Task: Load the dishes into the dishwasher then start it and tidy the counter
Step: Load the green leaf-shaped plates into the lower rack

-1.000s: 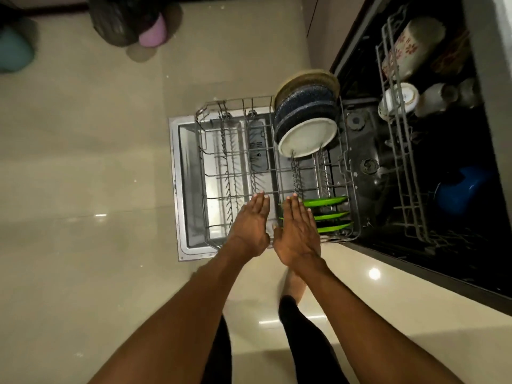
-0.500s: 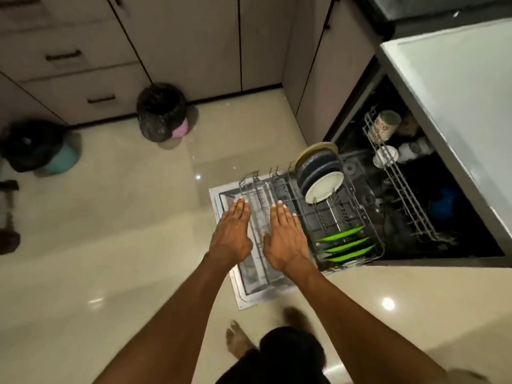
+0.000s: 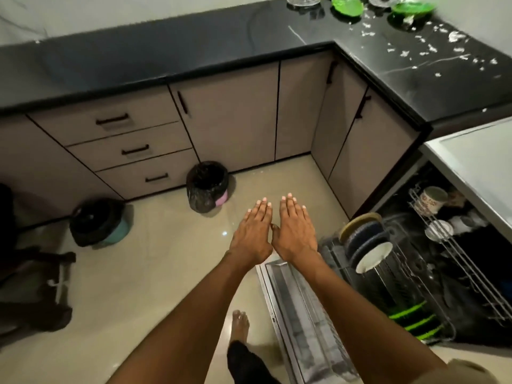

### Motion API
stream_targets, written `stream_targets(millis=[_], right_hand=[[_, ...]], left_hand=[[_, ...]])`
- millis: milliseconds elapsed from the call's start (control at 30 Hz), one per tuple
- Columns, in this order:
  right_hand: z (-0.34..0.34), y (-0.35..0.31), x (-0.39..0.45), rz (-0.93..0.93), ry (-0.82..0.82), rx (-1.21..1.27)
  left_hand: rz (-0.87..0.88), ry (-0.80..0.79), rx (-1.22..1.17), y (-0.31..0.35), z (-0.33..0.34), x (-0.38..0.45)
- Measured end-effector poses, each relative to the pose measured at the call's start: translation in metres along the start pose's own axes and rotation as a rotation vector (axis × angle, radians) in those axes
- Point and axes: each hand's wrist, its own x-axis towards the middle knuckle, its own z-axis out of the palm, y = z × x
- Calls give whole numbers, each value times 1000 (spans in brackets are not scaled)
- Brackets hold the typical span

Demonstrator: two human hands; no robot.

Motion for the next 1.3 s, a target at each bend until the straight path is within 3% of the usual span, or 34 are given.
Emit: stream_targets(millis=[400,767,1067,1300], right_hand=[[-90,-60,203,159,151,25],[-161,-71,377,293,308,38],[-228,-69,516,416,403,23],[-259,-25,588,478,408,-5]], left_hand=[[198,93,72,-92,-156,188],[407,151,55,-141,-261,383],[567,172,74,-149,-343,537],[665,140,41,-121,-349,632]])
